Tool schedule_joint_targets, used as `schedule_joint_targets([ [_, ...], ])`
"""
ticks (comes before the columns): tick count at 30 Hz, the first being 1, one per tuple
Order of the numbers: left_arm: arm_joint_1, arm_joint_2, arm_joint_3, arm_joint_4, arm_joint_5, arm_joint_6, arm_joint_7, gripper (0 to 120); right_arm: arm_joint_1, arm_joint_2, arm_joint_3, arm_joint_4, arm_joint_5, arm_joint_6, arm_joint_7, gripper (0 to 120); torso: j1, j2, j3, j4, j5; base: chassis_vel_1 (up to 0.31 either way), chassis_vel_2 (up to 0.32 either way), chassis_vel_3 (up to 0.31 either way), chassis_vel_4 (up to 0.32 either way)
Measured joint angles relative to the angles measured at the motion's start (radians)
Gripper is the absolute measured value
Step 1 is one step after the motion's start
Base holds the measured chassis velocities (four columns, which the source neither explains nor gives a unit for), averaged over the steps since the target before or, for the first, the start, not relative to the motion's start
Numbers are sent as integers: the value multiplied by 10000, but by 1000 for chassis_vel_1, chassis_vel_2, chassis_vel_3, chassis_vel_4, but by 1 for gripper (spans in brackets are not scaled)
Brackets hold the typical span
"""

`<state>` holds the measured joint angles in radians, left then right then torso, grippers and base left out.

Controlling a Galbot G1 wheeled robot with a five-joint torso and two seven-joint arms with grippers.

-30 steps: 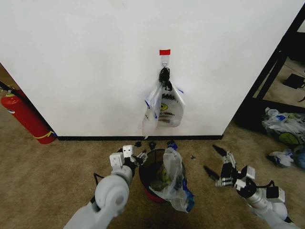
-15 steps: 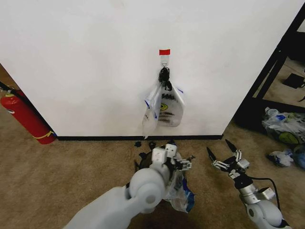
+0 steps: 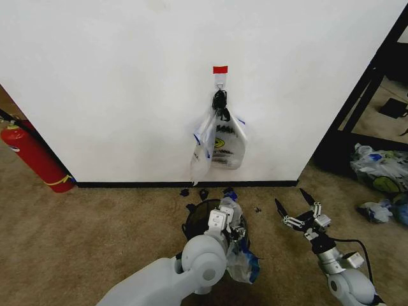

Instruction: Pick up the garbage bag from the wall and place it over the trash bin.

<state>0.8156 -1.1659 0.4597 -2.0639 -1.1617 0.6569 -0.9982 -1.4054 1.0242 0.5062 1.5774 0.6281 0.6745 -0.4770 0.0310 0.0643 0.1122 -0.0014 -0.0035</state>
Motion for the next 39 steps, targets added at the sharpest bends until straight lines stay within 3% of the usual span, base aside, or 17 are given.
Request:
schedule_joint_targets([
  [5, 481, 133, -264, -276, -7, 8, 40, 38, 59, 18, -73, -115, -99, 0, -58, 100, 0, 0, 0, 1, 0, 0, 0, 0, 0],
  [7, 747, 207, -505, -415, 19, 16, 147, 22, 95, 15, -119, -175, -151, -4, -113, 100, 0, 0, 0, 0, 0, 0, 0, 0, 0],
  [13, 1102, 349, -968, -605, 110, -97, 296, 0, 110, 4, -176, -252, -162, -6, -202, 100, 0, 0, 0, 0, -1, 0, 0, 0, 0],
  [28, 3052, 1187, -2615, -1271, 1134, -180, 1101, 0, 42, -224, -1052, -178, 1057, -1234, -601, 100, 0, 0, 0, 0, -2, 0, 0, 0, 0],
  [35, 3818, 1337, -3019, -1630, 1486, -180, 1386, 0, 61, -293, -1764, 216, 1559, -2156, -52, 100, 0, 1, -1, 0, -1, 0, 0, 0, 0],
  [39, 4225, 1486, -3142, -1872, 1825, -180, 1590, 0, 83, -502, -2394, 686, 2315, -3306, 736, 100, -1, 1, -1, -1, -1, 0, 0, 0, 0],
])
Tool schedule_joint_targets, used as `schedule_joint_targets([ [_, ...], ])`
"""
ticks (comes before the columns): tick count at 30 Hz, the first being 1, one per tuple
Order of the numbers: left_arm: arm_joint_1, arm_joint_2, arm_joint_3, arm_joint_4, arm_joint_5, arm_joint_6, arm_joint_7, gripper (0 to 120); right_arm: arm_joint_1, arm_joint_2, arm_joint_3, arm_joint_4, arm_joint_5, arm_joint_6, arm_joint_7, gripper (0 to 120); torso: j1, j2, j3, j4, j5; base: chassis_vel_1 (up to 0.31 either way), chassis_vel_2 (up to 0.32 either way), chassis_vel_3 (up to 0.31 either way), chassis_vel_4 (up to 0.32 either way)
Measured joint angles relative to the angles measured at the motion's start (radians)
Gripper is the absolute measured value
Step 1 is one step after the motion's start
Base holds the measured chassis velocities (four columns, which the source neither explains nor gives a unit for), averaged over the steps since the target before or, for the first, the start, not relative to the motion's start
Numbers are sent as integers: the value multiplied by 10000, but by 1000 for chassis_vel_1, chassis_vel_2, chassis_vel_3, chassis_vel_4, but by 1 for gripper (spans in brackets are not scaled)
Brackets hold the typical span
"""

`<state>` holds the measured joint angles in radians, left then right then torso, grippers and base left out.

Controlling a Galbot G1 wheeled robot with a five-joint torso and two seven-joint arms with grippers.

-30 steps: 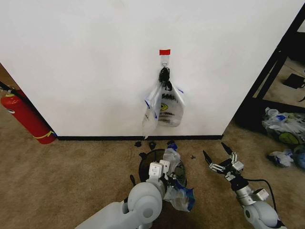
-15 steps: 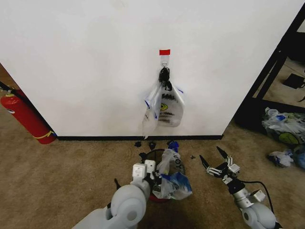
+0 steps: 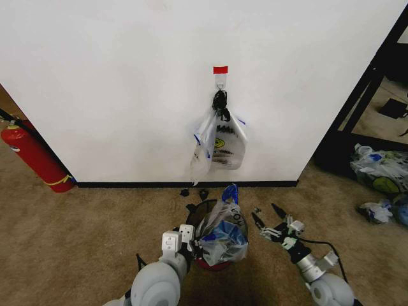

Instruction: Pick up the garbage bag from the wall and place it over the trash bin.

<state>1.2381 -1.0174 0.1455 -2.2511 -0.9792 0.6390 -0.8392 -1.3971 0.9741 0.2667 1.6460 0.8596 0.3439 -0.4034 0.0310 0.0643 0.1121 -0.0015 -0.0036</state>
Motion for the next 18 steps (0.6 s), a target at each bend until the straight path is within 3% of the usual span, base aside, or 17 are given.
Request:
schedule_joint_targets([
  [5, 148, 73, 70, -76, 328, 3, 132, 0, 259, -587, -197, 459, 339, -1845, 136, 100, 0, 0, 0, 0, 1, 0, 0, 0, 0],
  [10, -260, 71, 749, 95, 471, 2, 234, 0, 516, -1383, 151, 1273, 1029, -4571, -37, 100, 0, 0, 1, -2, 0, 0, 0, 0, 0],
  [11, -260, 71, 749, 95, 471, 2, 234, 0, 516, -1383, 151, 1273, 1029, -4571, -37, 100, 0, 0, 1, -2, 0, 0, 0, 0, 0],
  [16, -741, 88, 1453, 261, 478, -5, 284, 0, 773, -2013, 244, 2135, 1340, -6485, 260, 100, 0, 0, 1, 4, 0, 0, 0, 0, 0],
  [18, -867, 76, 1571, 296, 473, -6, 286, 0, 818, -2074, 243, 2221, 1378, -6713, 388, 100, 0, 0, 1, 3, 0, 0, 0, 0, 0],
])
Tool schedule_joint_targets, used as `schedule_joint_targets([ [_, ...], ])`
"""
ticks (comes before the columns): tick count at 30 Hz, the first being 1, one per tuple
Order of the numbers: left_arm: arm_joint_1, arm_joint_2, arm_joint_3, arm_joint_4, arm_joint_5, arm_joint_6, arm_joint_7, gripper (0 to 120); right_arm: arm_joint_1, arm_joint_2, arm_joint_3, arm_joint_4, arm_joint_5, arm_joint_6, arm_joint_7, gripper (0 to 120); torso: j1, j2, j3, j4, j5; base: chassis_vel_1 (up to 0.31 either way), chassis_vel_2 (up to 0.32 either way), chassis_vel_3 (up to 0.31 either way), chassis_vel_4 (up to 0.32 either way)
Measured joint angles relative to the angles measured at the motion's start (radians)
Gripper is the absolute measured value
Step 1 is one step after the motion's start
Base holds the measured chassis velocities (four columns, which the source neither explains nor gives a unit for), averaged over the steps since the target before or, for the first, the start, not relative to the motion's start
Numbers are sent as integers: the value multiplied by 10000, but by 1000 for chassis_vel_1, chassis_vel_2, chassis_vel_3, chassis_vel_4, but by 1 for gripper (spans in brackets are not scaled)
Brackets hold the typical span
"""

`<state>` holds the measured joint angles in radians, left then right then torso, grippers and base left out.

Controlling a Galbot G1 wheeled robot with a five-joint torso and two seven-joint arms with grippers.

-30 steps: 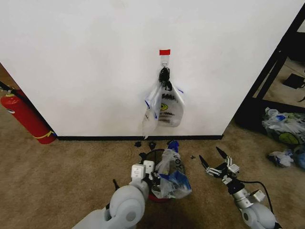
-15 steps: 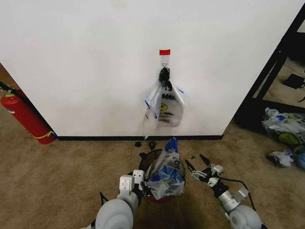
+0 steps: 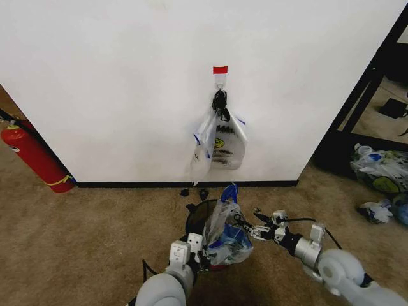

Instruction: Pick up the garbage bag from the wall and place it over the trash bin.

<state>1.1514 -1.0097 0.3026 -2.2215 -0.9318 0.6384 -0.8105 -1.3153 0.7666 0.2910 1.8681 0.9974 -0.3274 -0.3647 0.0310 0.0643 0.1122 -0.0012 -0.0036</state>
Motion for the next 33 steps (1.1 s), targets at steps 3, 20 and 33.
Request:
schedule_joint_targets([
  [3, -145, -42, 141, 31, -2, -5, 1, 0, 432, -89, -273, 19, 186, -563, 676, 100, 0, 0, 0, -8, 0, 0, 0, 0, 0],
  [20, -150, 61, 42, -13, 24, -28, -13, 0, 3396, 14, -2039, -1713, 1712, -3365, 1016, 99, 1, 0, 1, -2, 1, 0, 0, 0, 0],
  [33, -146, 99, 34, -144, 88, -52, 0, 0, 3366, 182, -2565, -1854, 1363, -3804, 1265, 81, 0, 0, 0, -3, 1, 0, 0, 0, 0],
])
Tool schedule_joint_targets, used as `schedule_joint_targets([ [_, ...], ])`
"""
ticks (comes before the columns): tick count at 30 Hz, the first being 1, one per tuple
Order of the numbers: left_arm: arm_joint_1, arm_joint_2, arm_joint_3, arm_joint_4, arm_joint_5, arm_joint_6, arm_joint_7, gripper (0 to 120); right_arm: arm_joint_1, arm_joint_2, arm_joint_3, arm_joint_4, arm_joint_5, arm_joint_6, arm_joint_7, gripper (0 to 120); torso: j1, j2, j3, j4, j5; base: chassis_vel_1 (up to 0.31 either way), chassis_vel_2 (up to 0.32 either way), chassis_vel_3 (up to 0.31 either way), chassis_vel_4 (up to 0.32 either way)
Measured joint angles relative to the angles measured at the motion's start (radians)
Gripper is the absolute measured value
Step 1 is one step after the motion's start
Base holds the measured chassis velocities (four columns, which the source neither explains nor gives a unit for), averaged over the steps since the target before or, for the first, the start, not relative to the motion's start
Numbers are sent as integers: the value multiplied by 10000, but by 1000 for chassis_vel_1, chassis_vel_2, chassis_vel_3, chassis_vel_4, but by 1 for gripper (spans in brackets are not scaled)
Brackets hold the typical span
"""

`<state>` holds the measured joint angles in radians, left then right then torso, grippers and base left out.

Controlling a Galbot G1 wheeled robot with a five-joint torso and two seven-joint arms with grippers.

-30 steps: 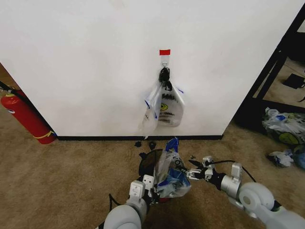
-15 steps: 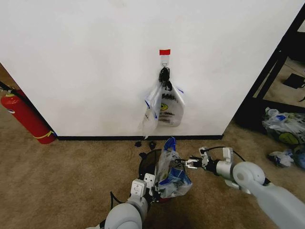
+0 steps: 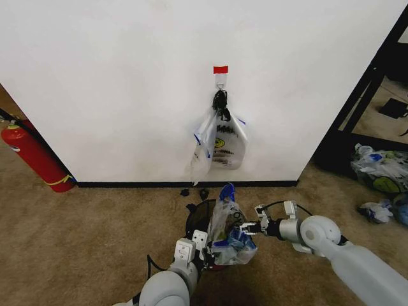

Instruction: Pick up the garbage bag from the wall and place it over the trash bin.

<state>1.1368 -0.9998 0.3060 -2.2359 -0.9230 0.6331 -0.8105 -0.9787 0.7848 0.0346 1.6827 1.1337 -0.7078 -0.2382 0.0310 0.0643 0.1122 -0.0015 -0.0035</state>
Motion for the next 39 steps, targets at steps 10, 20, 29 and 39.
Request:
schedule_joint_targets([
  [10, 79, 58, 1, 34, 243, -64, 97, 0, -166, 170, 48, 107, 202, 222, 651, 43, 0, 0, -1, 0, -1, 0, 0, 0, 0],
  [20, 281, 113, -5, -197, 489, -100, 248, 0, -611, 344, 281, 982, 515, 1109, 1945, 11, 0, 0, -1, 0, 0, 0, 0, 0, 0],
  [29, 670, 69, 163, -810, 1114, -281, 582, 0, -1577, 593, 488, 2541, 437, 2640, 4122, 1, -1, 2, -1, 4, -2, 0, 0, 0, 0],
  [39, 710, 316, -459, -775, 3051, -1055, 1774, 0, -2903, 1334, 590, 3083, -853, 5595, 6251, 1, -1, 2, 0, 0, -2, 0, 0, 0, 0],
])
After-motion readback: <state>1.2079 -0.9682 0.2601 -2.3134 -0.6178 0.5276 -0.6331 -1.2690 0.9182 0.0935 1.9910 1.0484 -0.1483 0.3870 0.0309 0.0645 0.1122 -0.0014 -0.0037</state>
